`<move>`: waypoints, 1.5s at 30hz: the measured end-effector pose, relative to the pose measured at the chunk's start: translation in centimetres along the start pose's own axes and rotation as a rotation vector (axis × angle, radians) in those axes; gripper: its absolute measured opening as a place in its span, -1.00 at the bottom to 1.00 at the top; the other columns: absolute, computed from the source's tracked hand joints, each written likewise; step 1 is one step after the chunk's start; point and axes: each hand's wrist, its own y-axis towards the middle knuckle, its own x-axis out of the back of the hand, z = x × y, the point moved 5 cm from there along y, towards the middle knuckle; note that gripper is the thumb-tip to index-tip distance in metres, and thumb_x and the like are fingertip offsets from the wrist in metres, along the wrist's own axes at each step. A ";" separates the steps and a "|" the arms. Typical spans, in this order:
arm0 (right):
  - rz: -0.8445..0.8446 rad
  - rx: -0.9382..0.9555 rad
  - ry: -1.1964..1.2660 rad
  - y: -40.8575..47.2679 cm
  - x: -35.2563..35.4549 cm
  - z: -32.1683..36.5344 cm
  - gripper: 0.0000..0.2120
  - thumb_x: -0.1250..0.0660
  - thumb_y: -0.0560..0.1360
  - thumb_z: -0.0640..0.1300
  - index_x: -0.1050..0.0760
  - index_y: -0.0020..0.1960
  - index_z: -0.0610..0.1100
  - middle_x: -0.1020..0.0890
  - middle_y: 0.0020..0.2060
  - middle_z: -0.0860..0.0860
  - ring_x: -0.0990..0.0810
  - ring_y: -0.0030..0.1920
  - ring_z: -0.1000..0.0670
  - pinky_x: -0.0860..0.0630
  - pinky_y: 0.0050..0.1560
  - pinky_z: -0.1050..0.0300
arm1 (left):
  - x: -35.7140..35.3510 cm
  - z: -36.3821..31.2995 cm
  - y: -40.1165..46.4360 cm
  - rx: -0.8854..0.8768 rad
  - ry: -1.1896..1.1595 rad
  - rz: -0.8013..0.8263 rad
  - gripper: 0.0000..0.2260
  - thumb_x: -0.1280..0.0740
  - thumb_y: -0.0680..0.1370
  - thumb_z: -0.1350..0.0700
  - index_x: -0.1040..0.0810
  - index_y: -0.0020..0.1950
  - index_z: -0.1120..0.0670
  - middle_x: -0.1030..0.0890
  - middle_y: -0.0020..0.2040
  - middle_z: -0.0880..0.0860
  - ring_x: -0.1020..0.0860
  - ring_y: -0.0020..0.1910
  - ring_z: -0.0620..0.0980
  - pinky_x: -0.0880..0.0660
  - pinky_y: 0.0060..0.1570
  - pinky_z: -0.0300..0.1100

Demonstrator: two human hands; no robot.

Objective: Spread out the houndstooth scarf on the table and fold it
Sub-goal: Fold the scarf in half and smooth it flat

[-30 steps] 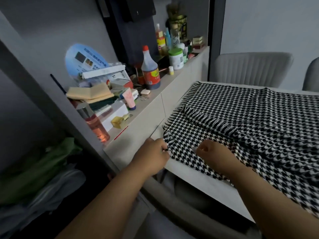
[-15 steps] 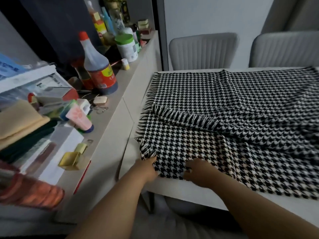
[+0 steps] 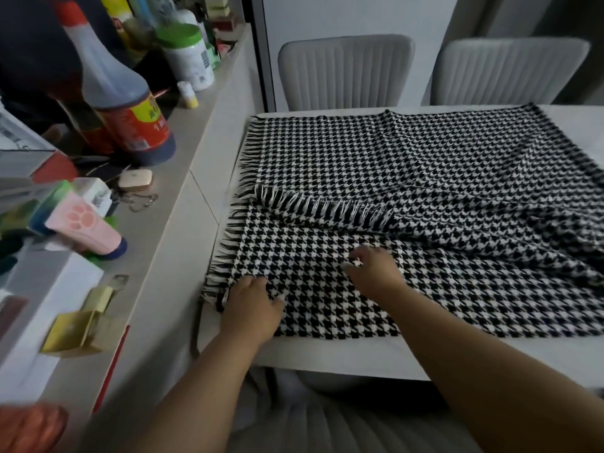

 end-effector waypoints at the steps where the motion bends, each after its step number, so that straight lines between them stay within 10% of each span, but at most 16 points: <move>1: -0.018 -0.053 -0.002 1.4 0.7 -0.7 -0.57 -0.27 0.51 0.13 -0.41 0.32 -0.02 -0.36 0.32 -0.12 -0.48 0.17 -0.14 -0.51 -0.02 0.08 | -0.7 -0.4 0.5 -0.025 -0.044 0.069 -0.49 -0.17 0.60 -0.12 -0.29 0.47 0.11 -0.28 0.46 0.09 -0.27 0.42 0.08 -0.29 0.35 -0.06; 7: 0.128 -0.149 -0.094 5.8 1.4 -2.5 -0.50 -0.23 0.55 0.12 -0.26 0.46 0.13 0.03 0.54 -0.01 0.08 0.52 -0.17 -0.12 0.45 -0.09 | -2.0 -0.3 3.2 -0.022 -0.133 0.055 -0.51 -0.17 0.60 -0.13 -0.35 0.44 0.11 -0.36 0.40 0.08 -0.33 0.37 0.04 -0.32 0.26 -0.13; 14: -0.148 0.237 -0.393 3.3 2.1 4.5 -0.72 -0.16 0.53 -0.11 -0.58 0.12 -0.08 -0.47 0.31 -0.02 -0.33 0.33 -0.06 -0.20 0.38 -0.11 | -1.7 0.1 4.0 -0.026 -0.259 -0.005 -0.65 -0.14 0.62 -0.07 -0.52 0.24 0.13 -0.55 0.15 0.06 -0.50 0.11 0.00 -0.43 0.08 -0.14; 17: -0.056 0.459 -0.122 -0.5 1.1 9.8 -0.75 -0.15 0.57 -0.15 -0.59 0.06 -0.14 -0.55 0.19 -0.07 -0.54 0.06 -0.01 -0.56 0.14 0.01 | -1.1 0.9 4.3 0.082 -0.598 -0.073 -0.65 -0.09 0.65 -0.02 -0.51 -0.21 0.11 -0.57 -0.21 0.10 -0.49 -0.25 -0.01 -0.48 -0.13 -0.07; 23: 0.452 0.593 0.132 -4.8 -4.7 11.8 -0.85 -0.33 0.50 -0.15 -0.61 0.05 -0.13 -0.64 -0.06 -0.05 -0.61 -0.13 -0.04 -0.59 -0.04 -0.03 | -2.1 1.4 3.0 0.419 -1.640 0.174 -0.45 -0.07 0.56 -0.31 -0.56 0.20 0.08 -0.66 0.09 0.16 -0.61 0.10 0.13 -0.54 0.01 0.02; 27: 0.256 0.501 0.078 -4.1 -4.7 7.9 -0.82 -0.35 0.50 -0.06 -0.52 0.06 -0.10 -0.53 -0.06 0.05 -0.51 -0.06 0.04 -0.51 -0.07 0.11 | -3.1 2.2 2.9 0.502 -1.237 0.123 -0.52 -0.50 0.36 -0.15 -0.58 0.18 0.05 -0.64 0.11 0.11 -0.58 0.11 0.14 -0.49 0.19 0.15; 33: 0.127 0.422 -0.366 -3.2 -4.8 3.2 -0.38 -0.36 0.42 0.15 -0.27 0.40 -0.02 -0.39 0.28 -0.01 -0.33 0.31 -0.06 -0.28 0.33 0.05 | -1.4 4.3 3.0 0.527 -1.103 -0.265 -0.79 -0.41 0.51 0.17 -0.62 0.11 0.21 -0.65 -0.13 0.11 -0.58 -0.16 0.07 -0.55 -0.08 -0.05; 38: 0.111 0.612 -0.397 -4.2 -4.0 3.8 -0.75 -0.24 0.45 -0.22 -0.53 0.10 -0.16 -0.56 0.03 -0.08 -0.50 0.09 -0.13 -0.42 0.02 0.07 | 3.6 5.8 0.1 0.462 -0.545 -0.586 -0.79 -0.30 0.54 0.25 -0.63 0.12 0.26 -0.65 0.03 0.27 -0.59 0.05 0.22 -0.47 0.04 -0.05; 45: 0.371 0.576 -0.373 -4.4 -6.6 2.8 -0.77 -0.20 0.56 -0.21 -0.54 0.16 -0.15 -0.51 0.10 -0.11 -0.47 0.11 -0.14 -0.47 0.06 0.00 | 2.3 6.7 -0.1 0.273 -0.018 -0.437 -0.80 -0.21 0.45 0.40 -0.59 -0.03 0.29 -0.61 -0.07 0.31 -0.57 -0.08 0.29 -0.49 -0.08 0.01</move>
